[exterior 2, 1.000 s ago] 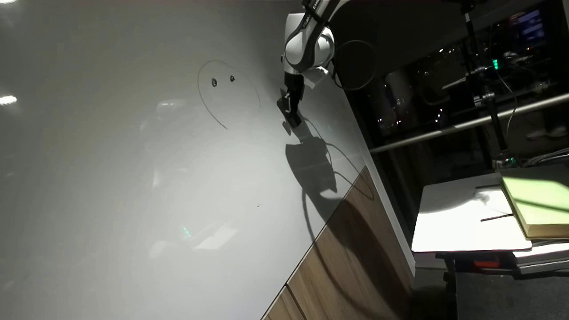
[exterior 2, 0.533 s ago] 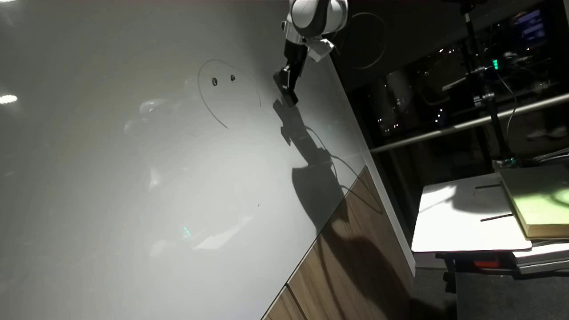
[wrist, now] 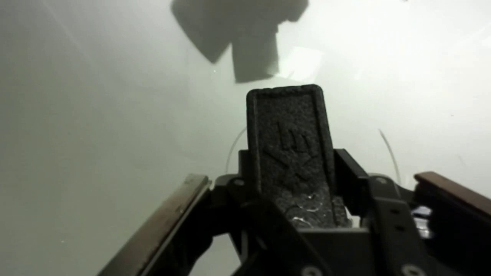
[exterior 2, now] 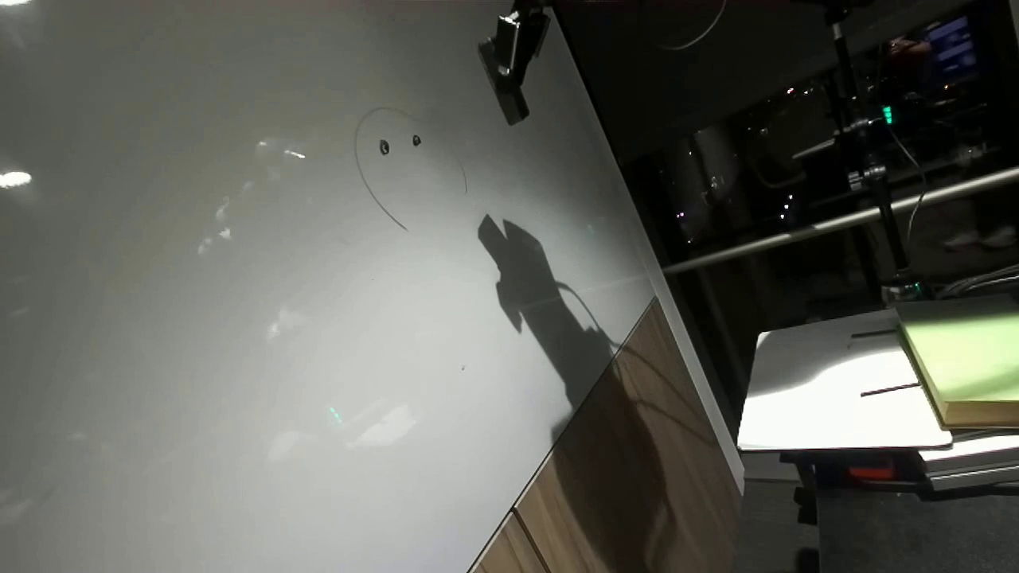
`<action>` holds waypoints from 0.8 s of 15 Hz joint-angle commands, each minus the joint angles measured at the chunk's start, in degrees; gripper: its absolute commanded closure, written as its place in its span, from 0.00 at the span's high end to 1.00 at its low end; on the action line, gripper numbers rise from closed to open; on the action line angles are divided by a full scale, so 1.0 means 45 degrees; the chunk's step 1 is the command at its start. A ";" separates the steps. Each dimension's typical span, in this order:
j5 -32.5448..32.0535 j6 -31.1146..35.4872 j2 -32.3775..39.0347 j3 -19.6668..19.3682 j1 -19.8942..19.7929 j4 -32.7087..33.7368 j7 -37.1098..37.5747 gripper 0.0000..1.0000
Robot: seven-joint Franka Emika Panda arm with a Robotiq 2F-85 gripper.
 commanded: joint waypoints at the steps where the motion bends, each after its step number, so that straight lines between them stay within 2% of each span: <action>1: -0.0932 -0.0883 0.0033 0.1069 0.0134 0.0569 0.1534 0.28; 6: -0.2478 -0.1471 0.1956 0.2037 -0.0128 0.2046 0.2824 0.28; 10: -0.4058 -0.1829 0.4284 0.1925 -0.0369 0.4413 0.3462 0.28; 11: -0.4325 -0.1983 0.4944 0.2144 -0.0781 0.5183 0.3491 0.28; 12: -0.4783 -0.2270 0.5543 0.1668 -0.0403 0.5910 0.3669 0.28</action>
